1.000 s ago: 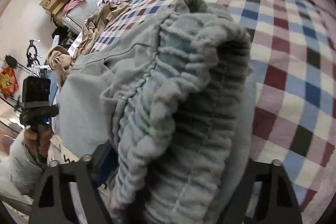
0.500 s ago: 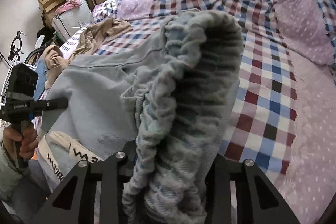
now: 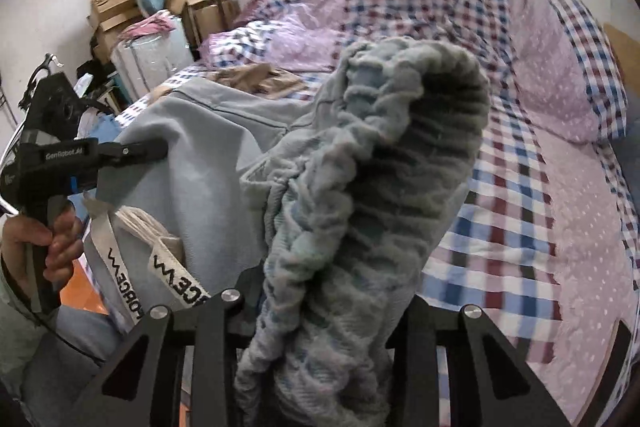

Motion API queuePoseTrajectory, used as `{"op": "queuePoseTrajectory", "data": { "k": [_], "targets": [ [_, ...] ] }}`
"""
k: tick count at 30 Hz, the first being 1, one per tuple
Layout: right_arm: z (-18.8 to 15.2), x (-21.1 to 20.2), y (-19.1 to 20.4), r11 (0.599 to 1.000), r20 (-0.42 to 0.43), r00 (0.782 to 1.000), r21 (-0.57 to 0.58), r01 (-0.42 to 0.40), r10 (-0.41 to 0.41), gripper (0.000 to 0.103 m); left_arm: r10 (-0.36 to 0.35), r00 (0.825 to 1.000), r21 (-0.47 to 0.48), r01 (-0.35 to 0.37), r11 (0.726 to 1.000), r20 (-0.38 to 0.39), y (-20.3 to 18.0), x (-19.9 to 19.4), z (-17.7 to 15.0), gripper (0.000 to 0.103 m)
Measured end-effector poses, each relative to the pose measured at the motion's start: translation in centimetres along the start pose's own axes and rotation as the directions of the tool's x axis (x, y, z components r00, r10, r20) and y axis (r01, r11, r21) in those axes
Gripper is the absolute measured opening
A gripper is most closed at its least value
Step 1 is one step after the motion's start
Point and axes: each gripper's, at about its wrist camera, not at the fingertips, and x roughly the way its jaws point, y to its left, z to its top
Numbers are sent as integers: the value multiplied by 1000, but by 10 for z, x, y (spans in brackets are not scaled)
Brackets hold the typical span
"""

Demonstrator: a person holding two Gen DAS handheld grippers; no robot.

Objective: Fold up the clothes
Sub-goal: 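Carry the blanket and pants off the bed with both grippers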

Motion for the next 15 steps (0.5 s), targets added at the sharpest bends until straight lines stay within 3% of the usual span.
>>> {"op": "queuePoseTrajectory", "data": {
  "k": [4,8,15],
  "targets": [
    [9,9,60,998,21,998,-8,-56,56,37,74,997,8,-74,997,30,25,-62,1,12],
    [28,32,140,991,56,991,-56,-118,121,37,176,982,15,-177,984,70,61,-128,17,12],
    [69,83,276,965,100,962,-88,-246,254,37,343,927,-41,-340,939,155,145,-237,60,12]
  ]
}}
